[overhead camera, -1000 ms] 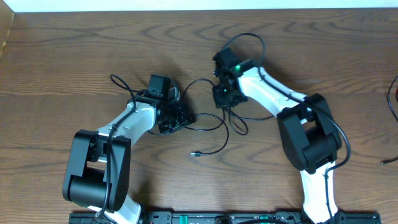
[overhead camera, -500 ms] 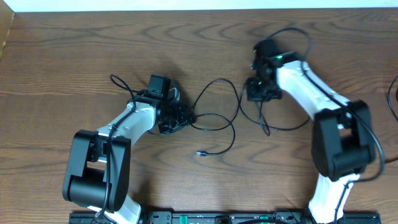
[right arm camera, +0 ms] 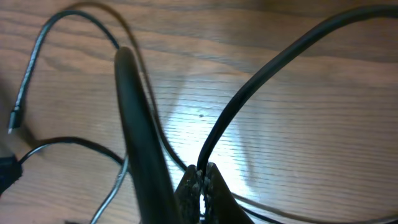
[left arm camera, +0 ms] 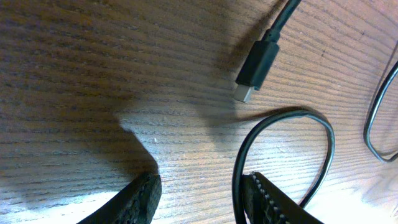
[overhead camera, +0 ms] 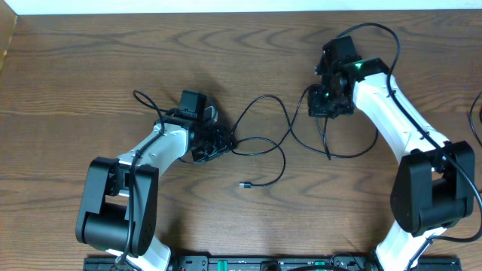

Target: Untangle cables

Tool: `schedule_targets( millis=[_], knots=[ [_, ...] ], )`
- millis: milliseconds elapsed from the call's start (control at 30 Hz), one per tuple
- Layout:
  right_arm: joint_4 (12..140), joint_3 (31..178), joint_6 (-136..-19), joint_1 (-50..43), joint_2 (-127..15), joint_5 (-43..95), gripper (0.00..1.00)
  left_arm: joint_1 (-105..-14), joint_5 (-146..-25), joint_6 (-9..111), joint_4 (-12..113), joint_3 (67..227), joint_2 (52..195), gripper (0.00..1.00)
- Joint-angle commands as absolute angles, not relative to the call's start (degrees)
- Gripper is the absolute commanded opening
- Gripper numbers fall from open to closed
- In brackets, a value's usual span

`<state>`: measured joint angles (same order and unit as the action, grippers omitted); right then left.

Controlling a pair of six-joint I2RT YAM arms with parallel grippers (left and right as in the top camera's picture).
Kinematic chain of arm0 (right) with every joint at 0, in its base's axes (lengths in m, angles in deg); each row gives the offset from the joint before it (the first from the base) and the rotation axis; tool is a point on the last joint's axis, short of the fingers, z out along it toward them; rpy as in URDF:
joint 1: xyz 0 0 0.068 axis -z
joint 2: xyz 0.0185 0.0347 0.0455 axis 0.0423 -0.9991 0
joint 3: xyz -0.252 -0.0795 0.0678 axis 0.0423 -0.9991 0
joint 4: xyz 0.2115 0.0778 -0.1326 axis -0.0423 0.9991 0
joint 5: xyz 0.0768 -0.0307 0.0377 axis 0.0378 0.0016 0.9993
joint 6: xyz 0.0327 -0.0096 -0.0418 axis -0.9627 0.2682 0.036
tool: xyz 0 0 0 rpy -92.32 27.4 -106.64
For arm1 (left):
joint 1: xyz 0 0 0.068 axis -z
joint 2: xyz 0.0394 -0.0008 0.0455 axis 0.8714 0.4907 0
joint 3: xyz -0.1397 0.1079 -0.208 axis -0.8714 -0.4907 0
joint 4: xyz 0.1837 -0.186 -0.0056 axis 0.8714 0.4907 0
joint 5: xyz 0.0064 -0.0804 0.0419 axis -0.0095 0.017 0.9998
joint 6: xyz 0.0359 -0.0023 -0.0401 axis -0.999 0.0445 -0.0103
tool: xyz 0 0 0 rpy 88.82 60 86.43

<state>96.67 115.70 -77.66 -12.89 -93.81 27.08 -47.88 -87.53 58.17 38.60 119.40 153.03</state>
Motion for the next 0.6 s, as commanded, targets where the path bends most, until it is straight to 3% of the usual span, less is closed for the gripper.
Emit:
schedule_targets(
  millis=[0,433,467,500,567],
  knots=[
    [96.4,115.5,-80.7,-15.4,-94.5,28.0,0.01,-48.2,-84.5,58.7,39.8,117.0,155.6,0.48],
    [97.3,115.4,-92.0,-22.0,-101.1,27.8,0.02,-48.2,-84.5,58.7,39.8,117.0,155.6,0.48],
    [97.5,115.4,-93.0,-22.4,-101.2,27.8,0.04,-48.2,-84.5,58.7,39.8,117.0,155.6,0.49],
    [98.1,115.4,-95.1,-23.0,-101.2,27.8,0.16,-48.2,-84.5,58.7,39.8,117.0,155.6,0.49],
    [98.7,115.4,-96.7,-23.5,-101.2,27.8,0.21,-48.2,-84.5,58.7,39.8,117.0,155.6,0.48]
  ],
)
